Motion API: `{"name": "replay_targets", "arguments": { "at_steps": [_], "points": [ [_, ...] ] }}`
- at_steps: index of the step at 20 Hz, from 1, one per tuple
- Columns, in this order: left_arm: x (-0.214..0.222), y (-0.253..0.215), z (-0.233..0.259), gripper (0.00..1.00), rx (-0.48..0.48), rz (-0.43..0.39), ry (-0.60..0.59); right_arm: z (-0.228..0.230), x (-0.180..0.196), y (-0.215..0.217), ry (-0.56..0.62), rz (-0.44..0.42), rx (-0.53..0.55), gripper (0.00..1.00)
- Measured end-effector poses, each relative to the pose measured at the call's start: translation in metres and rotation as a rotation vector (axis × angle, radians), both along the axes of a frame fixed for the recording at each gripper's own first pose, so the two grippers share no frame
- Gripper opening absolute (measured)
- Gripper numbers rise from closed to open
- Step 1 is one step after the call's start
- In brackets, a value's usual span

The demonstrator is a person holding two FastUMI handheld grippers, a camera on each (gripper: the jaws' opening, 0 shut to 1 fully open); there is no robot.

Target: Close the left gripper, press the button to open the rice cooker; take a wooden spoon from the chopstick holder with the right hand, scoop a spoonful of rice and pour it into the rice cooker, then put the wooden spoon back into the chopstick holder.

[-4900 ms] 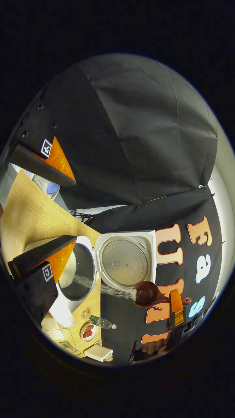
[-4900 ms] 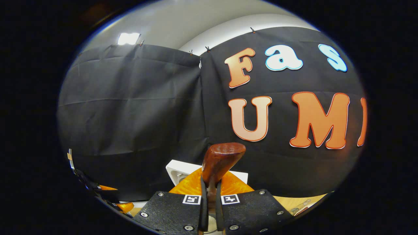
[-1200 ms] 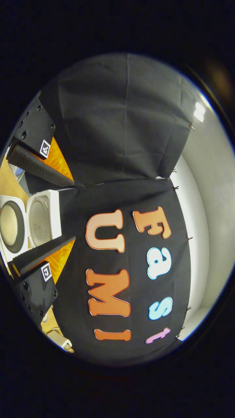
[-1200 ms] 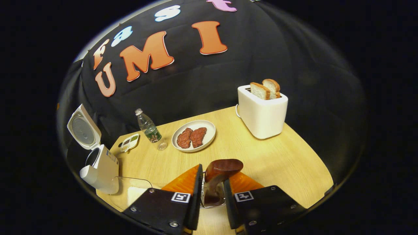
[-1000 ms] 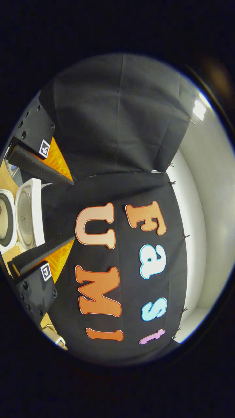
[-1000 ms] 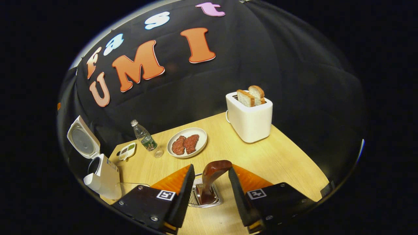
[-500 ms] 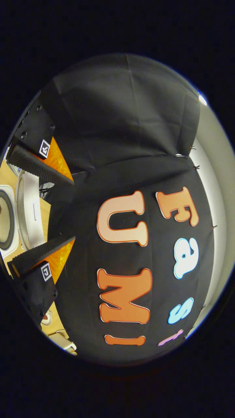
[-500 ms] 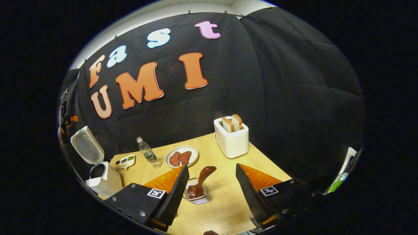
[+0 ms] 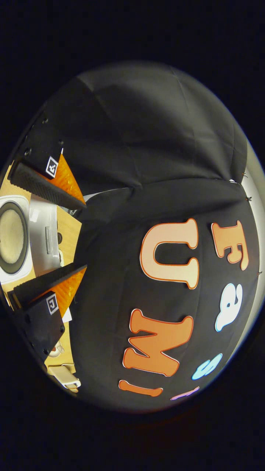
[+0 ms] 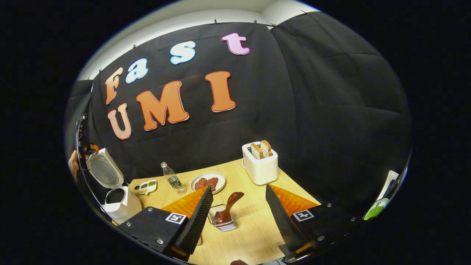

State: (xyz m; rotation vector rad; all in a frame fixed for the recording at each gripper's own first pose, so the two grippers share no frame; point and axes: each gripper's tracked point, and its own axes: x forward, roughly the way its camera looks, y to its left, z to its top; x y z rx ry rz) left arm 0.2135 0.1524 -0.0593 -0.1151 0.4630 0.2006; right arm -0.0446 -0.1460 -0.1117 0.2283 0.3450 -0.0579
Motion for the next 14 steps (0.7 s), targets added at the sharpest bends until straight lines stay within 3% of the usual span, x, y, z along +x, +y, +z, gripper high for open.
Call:
{"name": "replay_targets", "arguments": {
  "at_steps": [6, 14],
  "points": [
    [-0.053, -0.019, -0.010, 0.98, -0.059, -0.013, 0.150, -0.006, 0.011, 0.016, -0.004, 0.075, -0.008, 0.89],
    [-0.131, -0.058, -0.079, 0.99, -0.270, -0.021, 0.406, -0.014, 0.029, 0.040, 0.005, 0.185, -0.006, 0.89]
  ]
}}
